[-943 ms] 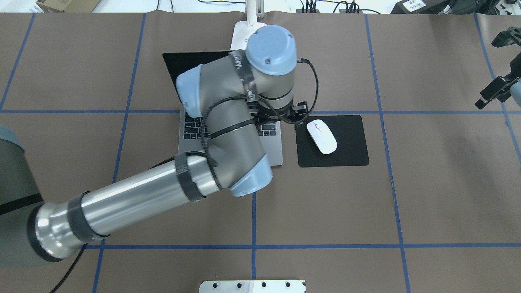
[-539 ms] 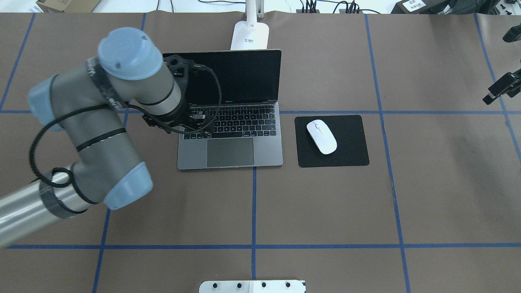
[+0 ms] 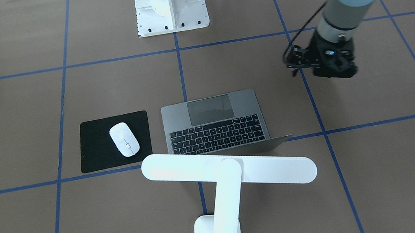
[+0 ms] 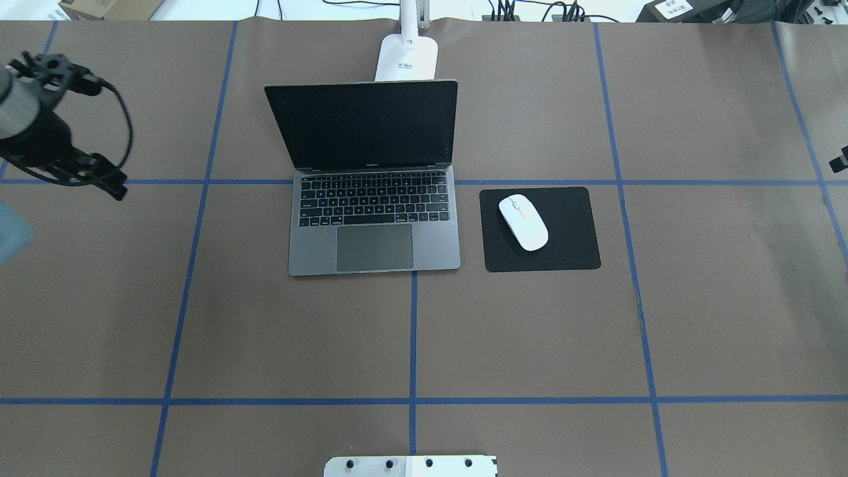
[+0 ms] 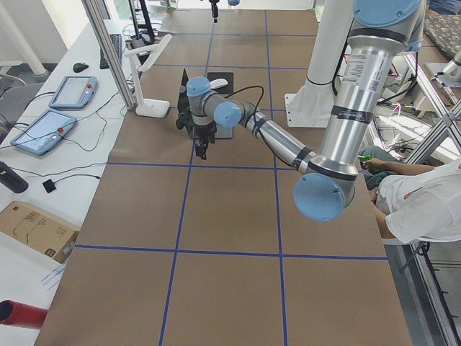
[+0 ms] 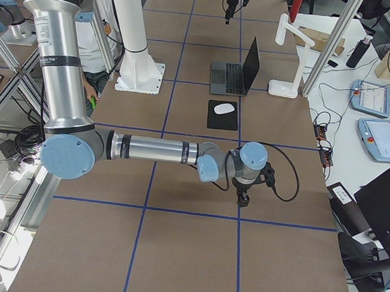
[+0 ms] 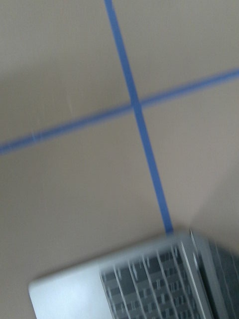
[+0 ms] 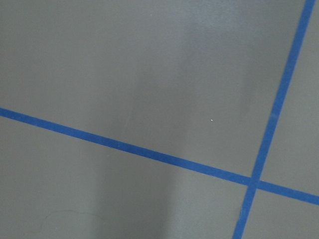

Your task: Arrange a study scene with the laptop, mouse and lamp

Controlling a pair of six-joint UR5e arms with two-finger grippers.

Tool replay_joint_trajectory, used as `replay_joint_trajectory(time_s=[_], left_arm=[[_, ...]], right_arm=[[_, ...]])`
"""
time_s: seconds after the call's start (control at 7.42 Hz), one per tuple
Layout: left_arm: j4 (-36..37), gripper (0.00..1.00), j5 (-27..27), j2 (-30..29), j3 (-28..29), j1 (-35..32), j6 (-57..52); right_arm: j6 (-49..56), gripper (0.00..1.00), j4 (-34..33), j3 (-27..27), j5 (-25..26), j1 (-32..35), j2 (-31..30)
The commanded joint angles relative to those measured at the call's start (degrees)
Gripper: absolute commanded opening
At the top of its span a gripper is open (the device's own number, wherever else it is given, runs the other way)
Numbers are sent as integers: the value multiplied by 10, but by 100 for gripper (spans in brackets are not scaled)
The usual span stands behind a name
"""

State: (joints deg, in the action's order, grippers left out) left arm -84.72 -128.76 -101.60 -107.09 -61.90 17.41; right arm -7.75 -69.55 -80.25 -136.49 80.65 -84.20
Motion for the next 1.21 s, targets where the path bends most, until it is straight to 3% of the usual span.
replay_joint_trajectory(time_s=[0.0, 0.13, 0.4, 0.67, 1.08], left_arm=[[1, 99, -57, 42, 57, -107, -120], [-4, 99, -99, 45, 96, -158, -151], [-2, 99, -98, 53, 129, -201, -256], [-3, 99, -91, 69, 128, -218, -256], [-7, 99, -91, 103, 111, -227, -256]], right_arm=[[-61, 98, 59, -8, 4, 1, -24], [-60, 98, 59, -7, 0, 0, -22], [-60, 98, 50, -6, -3, 0, -15], [-60, 98, 43, -2, -9, -2, -12], [-40, 98, -26, -7, -14, -1, 5]])
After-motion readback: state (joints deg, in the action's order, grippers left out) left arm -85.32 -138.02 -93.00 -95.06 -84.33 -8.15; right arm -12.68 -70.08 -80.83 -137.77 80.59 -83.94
